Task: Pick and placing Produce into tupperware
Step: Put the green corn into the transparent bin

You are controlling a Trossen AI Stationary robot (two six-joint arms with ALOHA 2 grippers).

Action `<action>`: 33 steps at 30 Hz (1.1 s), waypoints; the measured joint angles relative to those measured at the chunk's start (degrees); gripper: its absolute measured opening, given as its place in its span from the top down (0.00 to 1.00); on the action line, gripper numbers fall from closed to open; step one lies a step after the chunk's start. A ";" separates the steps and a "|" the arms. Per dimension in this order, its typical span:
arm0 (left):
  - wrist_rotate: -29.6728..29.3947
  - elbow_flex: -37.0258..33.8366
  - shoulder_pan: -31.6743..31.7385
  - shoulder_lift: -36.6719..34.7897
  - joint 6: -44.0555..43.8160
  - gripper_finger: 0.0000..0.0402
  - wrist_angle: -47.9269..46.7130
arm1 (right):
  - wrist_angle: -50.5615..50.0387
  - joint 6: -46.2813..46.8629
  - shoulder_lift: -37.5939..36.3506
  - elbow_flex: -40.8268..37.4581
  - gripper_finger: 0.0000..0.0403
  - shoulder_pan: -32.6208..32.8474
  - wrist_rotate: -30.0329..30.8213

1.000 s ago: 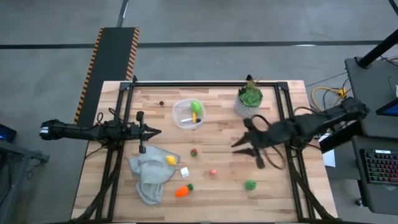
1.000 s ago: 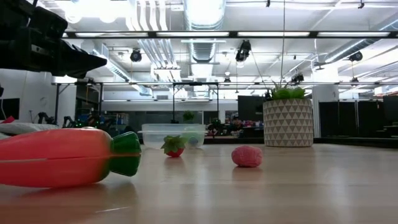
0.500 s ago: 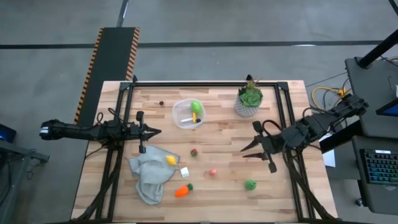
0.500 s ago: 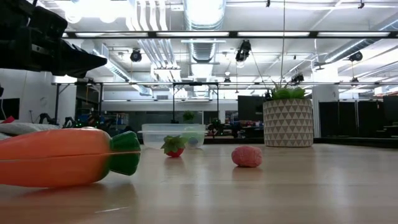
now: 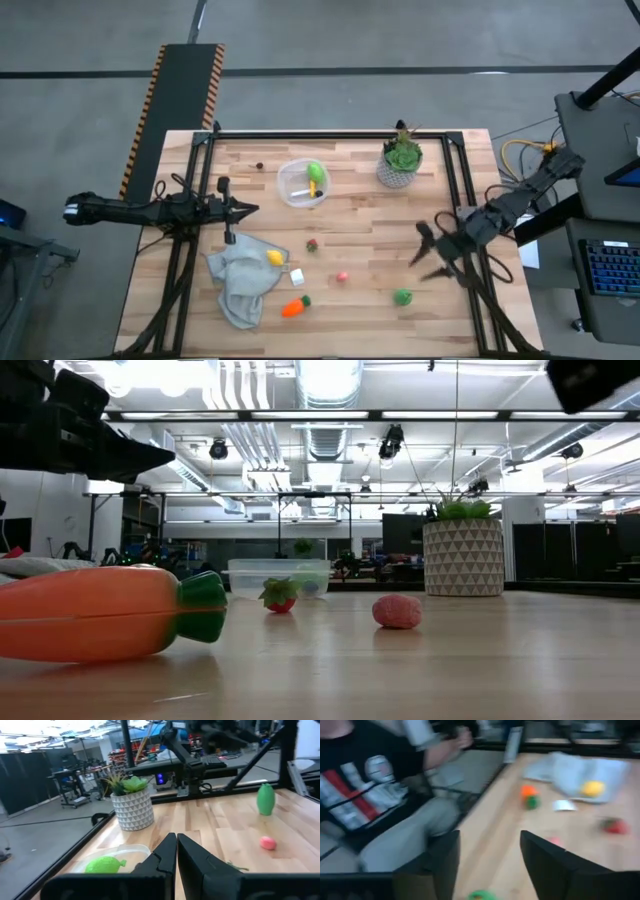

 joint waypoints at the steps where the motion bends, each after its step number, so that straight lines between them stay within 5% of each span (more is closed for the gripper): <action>1: -0.57 0.00 0.01 -0.09 -0.03 1.00 -0.04 | 2.40 -0.19 0.38 -1.54 0.48 0.72 -0.74; 12: -4.81 0.00 0.00 -0.05 -0.59 1.00 3.00 | 8.95 -0.84 7.21 -5.85 0.13 7.08 -0.18; 17: -4.86 0.00 0.00 -0.02 -0.61 1.00 5.60 | 8.96 2.69 10.86 -5.87 0.12 7.07 5.45; 33: -4.85 0.00 0.00 0.01 -3.54 1.00 5.59 | 8.36 7.11 14.47 -6.05 0.15 7.09 8.52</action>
